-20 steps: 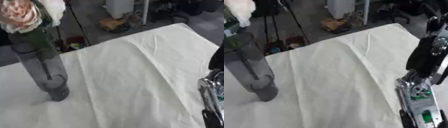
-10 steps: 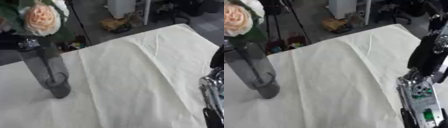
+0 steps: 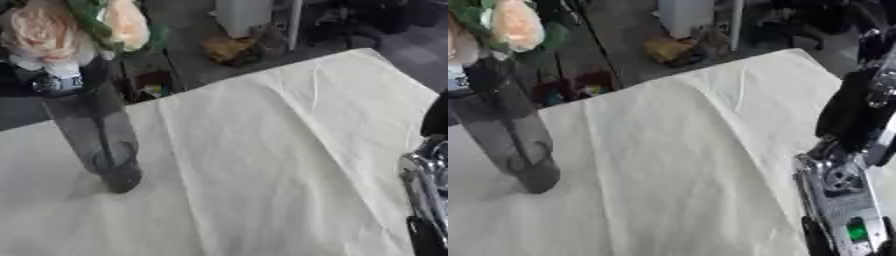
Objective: Arrange flowers into the vase.
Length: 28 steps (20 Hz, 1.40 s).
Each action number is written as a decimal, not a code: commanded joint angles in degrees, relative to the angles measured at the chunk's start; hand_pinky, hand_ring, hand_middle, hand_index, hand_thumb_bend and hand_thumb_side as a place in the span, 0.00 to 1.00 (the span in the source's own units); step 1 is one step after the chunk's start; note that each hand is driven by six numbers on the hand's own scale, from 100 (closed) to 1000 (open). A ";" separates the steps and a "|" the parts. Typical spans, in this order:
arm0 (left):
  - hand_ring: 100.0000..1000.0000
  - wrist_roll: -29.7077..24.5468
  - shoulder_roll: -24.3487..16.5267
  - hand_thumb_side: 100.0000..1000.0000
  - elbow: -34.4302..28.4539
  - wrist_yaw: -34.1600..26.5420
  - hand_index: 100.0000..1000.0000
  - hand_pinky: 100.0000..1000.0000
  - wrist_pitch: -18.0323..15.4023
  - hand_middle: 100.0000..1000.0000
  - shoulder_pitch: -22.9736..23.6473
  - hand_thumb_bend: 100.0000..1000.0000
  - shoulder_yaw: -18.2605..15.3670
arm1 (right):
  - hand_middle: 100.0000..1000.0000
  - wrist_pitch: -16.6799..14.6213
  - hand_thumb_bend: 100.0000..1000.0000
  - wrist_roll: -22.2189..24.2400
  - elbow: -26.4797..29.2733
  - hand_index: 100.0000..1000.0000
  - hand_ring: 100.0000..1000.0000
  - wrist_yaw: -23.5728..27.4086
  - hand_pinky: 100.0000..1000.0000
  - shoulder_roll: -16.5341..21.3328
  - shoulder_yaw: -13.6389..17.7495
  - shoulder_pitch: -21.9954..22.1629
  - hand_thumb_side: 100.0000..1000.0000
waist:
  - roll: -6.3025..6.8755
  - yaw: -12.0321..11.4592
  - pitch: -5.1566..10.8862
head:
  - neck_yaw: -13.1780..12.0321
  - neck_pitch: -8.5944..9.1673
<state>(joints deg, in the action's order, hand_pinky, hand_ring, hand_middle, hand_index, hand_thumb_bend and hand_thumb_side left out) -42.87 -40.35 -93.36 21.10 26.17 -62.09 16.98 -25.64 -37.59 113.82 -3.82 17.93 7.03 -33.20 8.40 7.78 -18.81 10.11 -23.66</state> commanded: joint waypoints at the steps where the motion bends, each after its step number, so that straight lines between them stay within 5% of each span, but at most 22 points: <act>1: 1.00 -2.79 -2.03 0.88 -0.50 0.44 1.00 1.00 2.12 1.00 -0.80 0.43 -1.03 | 0.74 -0.09 0.00 -0.37 0.77 0.82 0.80 -0.02 0.70 0.77 0.26 -0.44 0.64 | -0.58 -0.11 1.24 | -0.15 -0.18; 20: 1.00 -4.41 -5.99 0.90 -7.57 -0.76 1.00 1.00 2.65 1.00 3.32 0.37 -4.22 | 0.74 -0.22 0.00 -0.87 0.77 0.82 0.80 -0.08 0.70 0.95 0.41 -0.41 0.64 | -1.54 -1.32 1.14 | 0.50 1.15; 22: 1.00 -4.42 -5.80 0.93 -7.18 -0.95 1.00 1.00 3.05 1.00 3.40 0.41 -4.13 | 0.74 -0.24 0.00 -0.81 0.77 0.82 0.80 -0.05 0.70 0.91 0.35 -0.48 0.64 | -1.58 -1.35 1.03 | 0.50 1.26; 24: 1.00 -4.71 -5.76 0.92 -6.25 -0.53 1.00 1.00 3.30 1.00 3.38 0.61 -3.71 | 0.74 -0.30 0.00 -0.80 0.77 0.81 0.80 -0.02 0.70 0.92 0.36 -0.54 0.64 | -1.61 -1.21 0.93 | 0.51 1.47; 25: 1.00 -5.15 -5.68 0.89 -5.45 0.07 1.00 1.00 3.16 1.00 3.21 0.62 -3.45 | 0.73 -0.35 0.00 -0.81 0.77 0.81 0.80 0.00 0.70 0.93 0.35 -0.58 0.64 | -1.63 -1.13 0.89 | 0.52 1.61; 26: 1.00 -5.69 -5.50 0.81 -4.51 0.58 1.00 1.00 2.90 1.00 3.02 0.50 -3.36 | 0.73 -0.38 0.00 -0.81 0.77 0.81 0.80 0.04 0.70 0.91 0.32 -0.62 0.64 | -1.64 -1.05 0.84 | 0.61 1.83; 27: 1.00 -6.30 -5.35 0.52 -3.51 1.09 1.00 1.00 2.57 1.00 2.85 0.12 -3.36 | 0.73 -0.40 0.00 -0.81 0.77 0.81 0.80 0.08 0.70 0.90 0.31 -0.63 0.64 | -1.64 -1.00 0.80 | 0.70 1.98; 28: 1.00 -7.06 -5.21 0.40 -2.46 1.56 1.00 1.00 2.23 1.00 2.76 0.00 -3.44 | 0.73 -0.42 0.00 -0.87 0.77 0.81 0.80 0.13 0.70 0.89 0.32 -0.64 0.64 | -1.62 -0.97 0.77 | 0.76 2.07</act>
<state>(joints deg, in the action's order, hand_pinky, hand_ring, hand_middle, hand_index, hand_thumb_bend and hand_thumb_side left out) -45.68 -44.29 -96.49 21.96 25.07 -58.07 14.19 -25.70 -38.16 113.82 -3.81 17.93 7.07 -32.99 7.25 6.77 -19.05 10.70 -22.47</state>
